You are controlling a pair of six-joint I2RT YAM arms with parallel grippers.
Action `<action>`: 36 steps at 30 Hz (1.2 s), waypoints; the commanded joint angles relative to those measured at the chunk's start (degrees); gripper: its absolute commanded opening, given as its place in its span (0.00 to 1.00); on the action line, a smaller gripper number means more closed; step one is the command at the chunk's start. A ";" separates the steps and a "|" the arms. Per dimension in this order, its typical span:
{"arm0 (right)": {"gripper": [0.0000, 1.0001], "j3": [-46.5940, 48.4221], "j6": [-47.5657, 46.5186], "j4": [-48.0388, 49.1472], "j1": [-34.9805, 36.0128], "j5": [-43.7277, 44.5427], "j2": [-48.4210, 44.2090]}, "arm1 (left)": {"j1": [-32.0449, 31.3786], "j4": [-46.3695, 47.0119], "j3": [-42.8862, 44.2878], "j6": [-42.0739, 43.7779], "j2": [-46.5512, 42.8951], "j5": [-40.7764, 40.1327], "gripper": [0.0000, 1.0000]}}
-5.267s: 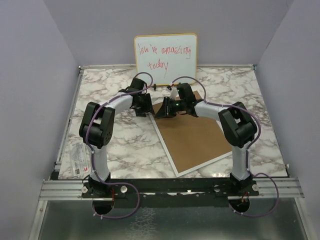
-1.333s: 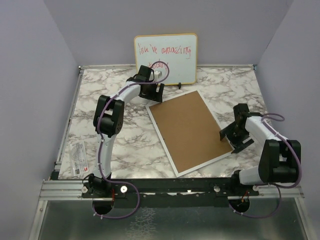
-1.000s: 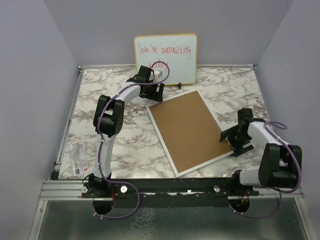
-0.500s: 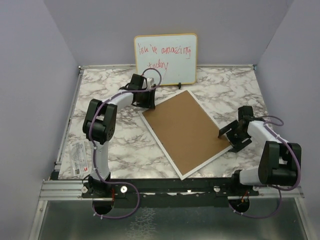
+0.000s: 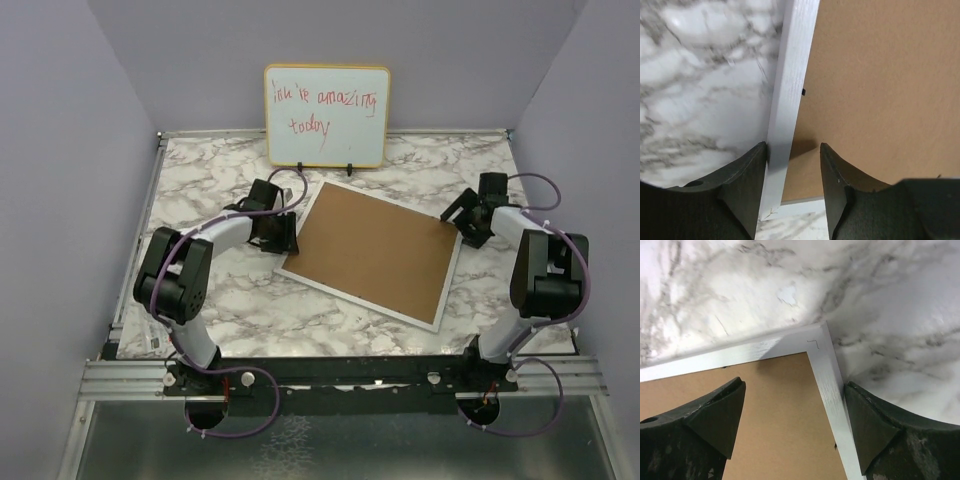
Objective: Put the photo into the frame
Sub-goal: Adjust the photo frame at the center of the board.
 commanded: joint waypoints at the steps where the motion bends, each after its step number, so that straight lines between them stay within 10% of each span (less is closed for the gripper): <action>1: 0.84 2.49 -3.17 4.62 0.68 -0.79 1.96 | -2.23 -5.23 -6.29 -3.79 -4.71 1.80 0.48; 12: 0.82 7.44 -8.23 4.90 0.64 -6.05 5.01 | -8.02 -6.62 -16.41 -6.37 -16.22 9.40 0.46; 22: 0.81 16.97 -7.16 -10.76 0.64 12.18 -1.04 | -7.35 -10.49 -9.20 -6.52 -20.08 -2.01 0.86; 30: 0.58 4.21 -1.36 4.52 5.32 -28.48 -11.28 | -4.77 -9.75 0.25 -9.26 -12.31 -7.49 0.79; 36: 0.57 -1.34 8.37 16.24 24.81 -33.45 -10.05 | -1.63 -7.15 4.20 -12.01 -2.40 -4.18 0.65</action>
